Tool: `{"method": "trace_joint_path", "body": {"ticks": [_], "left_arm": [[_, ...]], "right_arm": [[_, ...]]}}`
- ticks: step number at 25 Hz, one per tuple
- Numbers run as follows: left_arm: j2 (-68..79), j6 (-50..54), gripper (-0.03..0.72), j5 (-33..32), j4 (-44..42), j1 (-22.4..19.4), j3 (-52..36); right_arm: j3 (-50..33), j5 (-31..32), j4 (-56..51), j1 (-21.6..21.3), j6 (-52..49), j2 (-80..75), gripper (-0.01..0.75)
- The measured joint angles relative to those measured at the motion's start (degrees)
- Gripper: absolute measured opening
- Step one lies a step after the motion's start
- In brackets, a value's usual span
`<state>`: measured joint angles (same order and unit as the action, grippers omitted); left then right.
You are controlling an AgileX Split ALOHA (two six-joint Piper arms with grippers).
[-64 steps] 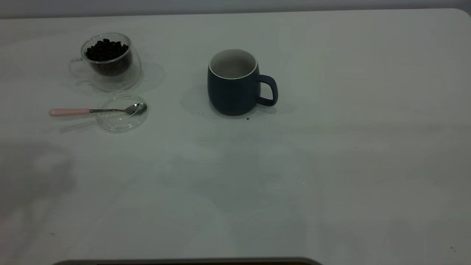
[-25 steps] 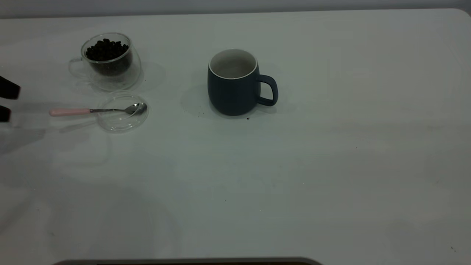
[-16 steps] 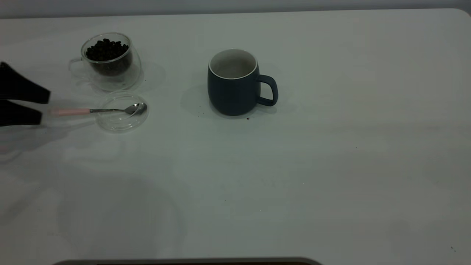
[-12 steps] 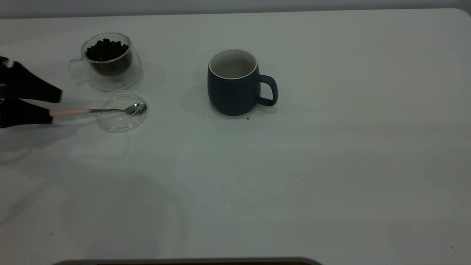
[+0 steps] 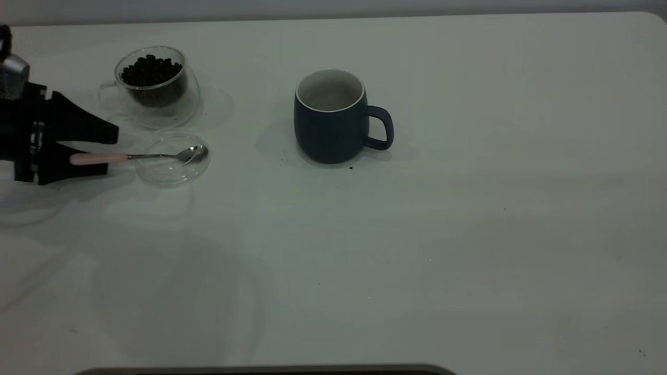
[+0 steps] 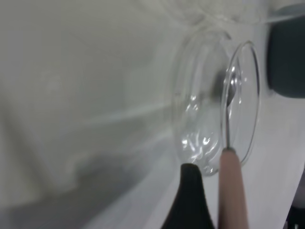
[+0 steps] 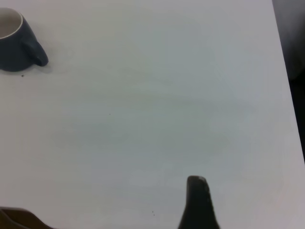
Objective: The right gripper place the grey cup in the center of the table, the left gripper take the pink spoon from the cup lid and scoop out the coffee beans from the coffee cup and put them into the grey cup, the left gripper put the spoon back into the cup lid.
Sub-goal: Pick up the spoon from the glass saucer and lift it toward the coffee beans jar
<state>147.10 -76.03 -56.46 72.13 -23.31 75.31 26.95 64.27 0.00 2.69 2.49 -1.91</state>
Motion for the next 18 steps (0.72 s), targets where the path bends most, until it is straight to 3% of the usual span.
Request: {"method": "trace_joint_path", "body": {"ticks": [8,18], "left_arm": [[0.0,1.2,0.550,-1.8,1.5,0.4,0.0],[0.0,1.4,0.451,-1.4,3.9,0.4,0.0]], "right_arm": [[0.0,0.0,0.0,0.0,0.0,0.0,0.591],[0.0,0.0,0.0,0.0,0.0,0.0,0.591]]}}
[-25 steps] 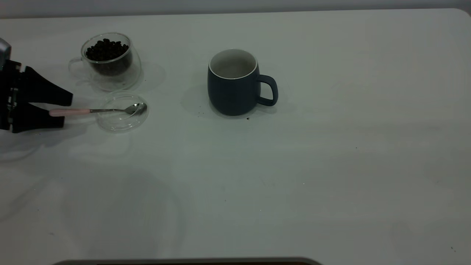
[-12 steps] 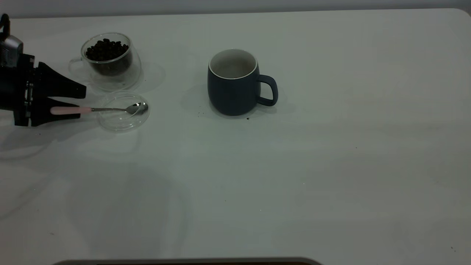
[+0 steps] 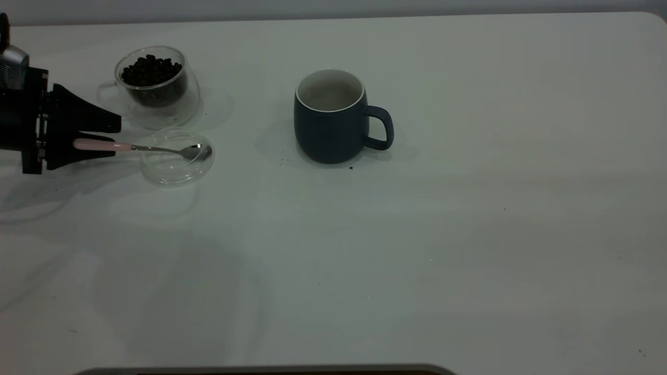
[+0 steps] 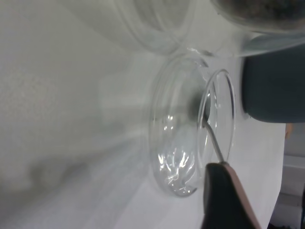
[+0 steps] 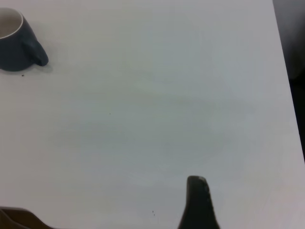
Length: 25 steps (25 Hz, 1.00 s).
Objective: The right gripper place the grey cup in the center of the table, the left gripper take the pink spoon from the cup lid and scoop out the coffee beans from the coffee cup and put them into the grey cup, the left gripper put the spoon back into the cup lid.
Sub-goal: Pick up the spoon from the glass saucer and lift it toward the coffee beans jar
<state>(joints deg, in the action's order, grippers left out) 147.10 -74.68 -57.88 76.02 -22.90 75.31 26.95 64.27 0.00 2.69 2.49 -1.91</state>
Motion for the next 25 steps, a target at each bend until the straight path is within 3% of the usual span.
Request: {"method": "trace_joint_path", "body": {"ticks": [3,11,25], "left_arm": [[0.0,-0.1,0.386,0.0,0.0,0.0,0.0],[0.0,0.4,0.123,2.0,-1.2,0.0,0.0],[0.0,1.3,0.117,-4.1,-6.0,-5.3,1.3]], "right_arm": [[0.0,0.0,0.0,0.0,0.0,0.0,0.591],[0.0,0.0,0.0,0.0,0.0,0.0,0.591],[0.0,0.0,0.0,0.0,0.0,0.0,0.591]]}}
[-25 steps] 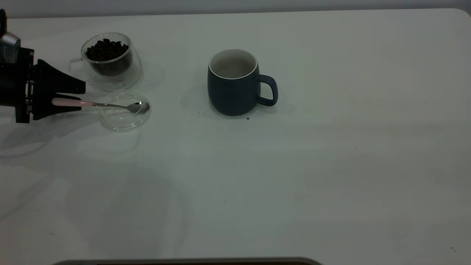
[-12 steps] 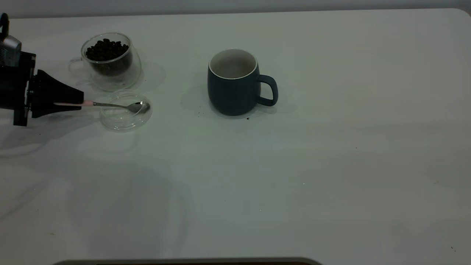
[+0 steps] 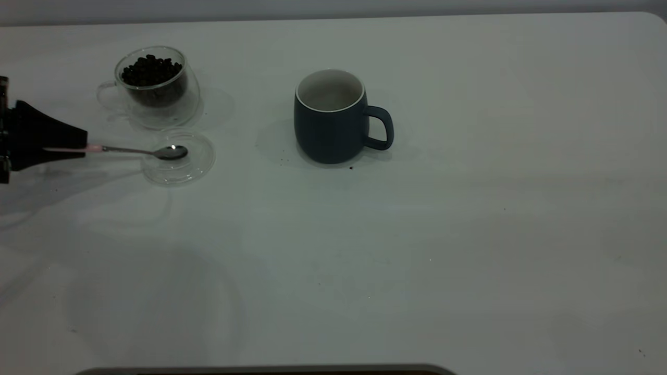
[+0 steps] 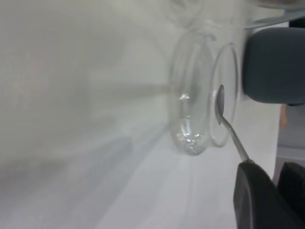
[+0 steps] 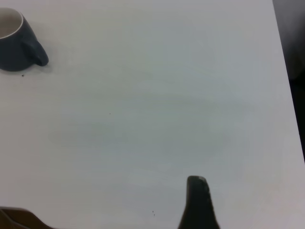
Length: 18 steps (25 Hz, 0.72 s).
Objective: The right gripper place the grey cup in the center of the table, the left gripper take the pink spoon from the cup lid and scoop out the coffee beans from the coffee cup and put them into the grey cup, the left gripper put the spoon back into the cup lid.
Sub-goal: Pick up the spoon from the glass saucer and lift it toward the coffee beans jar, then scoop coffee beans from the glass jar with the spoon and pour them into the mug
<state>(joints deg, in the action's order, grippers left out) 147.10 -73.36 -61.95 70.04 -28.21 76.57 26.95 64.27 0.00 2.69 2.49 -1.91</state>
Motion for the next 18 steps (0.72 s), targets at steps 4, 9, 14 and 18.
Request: {"method": "trace_joint_path", "body": {"ticks": [4,9,14,18], "left_arm": [[-0.5,0.7,0.117,-2.6,-1.6,-0.1,2.2],[-6.3,2.4,0.117,-2.9,-3.9,-0.1,2.7],[-15.4,2.5,0.117,-1.0,-4.0,-0.1,2.7],[-17.8,0.5,0.117,3.8,-3.9,0.2,2.7]], "right_arm": [[0.0,0.0,0.0,0.0,0.0,0.0,0.591],[0.0,0.0,0.0,0.0,0.0,0.0,0.591],[0.0,0.0,0.0,0.0,0.0,0.0,0.591],[0.0,0.0,0.0,0.0,0.0,0.0,0.591]]}}
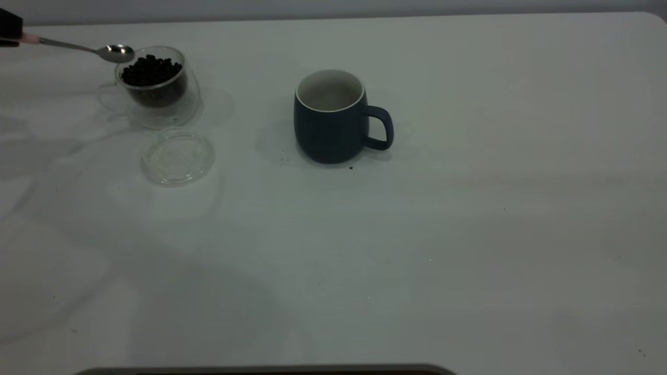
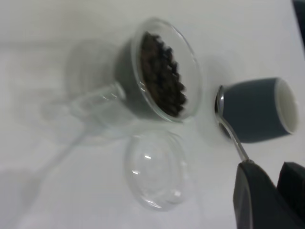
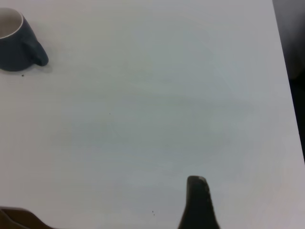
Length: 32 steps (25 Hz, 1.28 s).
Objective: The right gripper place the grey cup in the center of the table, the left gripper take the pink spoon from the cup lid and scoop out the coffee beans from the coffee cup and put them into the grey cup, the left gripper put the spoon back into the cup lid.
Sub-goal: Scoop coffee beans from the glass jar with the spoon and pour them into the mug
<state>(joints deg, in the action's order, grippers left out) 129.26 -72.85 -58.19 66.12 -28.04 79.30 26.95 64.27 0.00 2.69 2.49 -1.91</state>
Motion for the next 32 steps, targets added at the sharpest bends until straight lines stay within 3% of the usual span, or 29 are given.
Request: {"method": "trace_joint_path", "body": {"ticks": [17,26,32], "left_arm": [[1.1,-21.5,0.115,17.6,5.7,10.1,0.6],[3.4,-26.9,0.115,18.6,6.6,11.0,0.6],[4.0,-21.6,0.115,18.0,5.6,11.0,0.6]], "right_arm": [[0.0,0.0,0.0,0.0,0.0,0.0,0.591],[0.0,0.0,0.0,0.0,0.0,0.0,0.591],[0.0,0.0,0.0,0.0,0.0,0.0,0.591]]}}
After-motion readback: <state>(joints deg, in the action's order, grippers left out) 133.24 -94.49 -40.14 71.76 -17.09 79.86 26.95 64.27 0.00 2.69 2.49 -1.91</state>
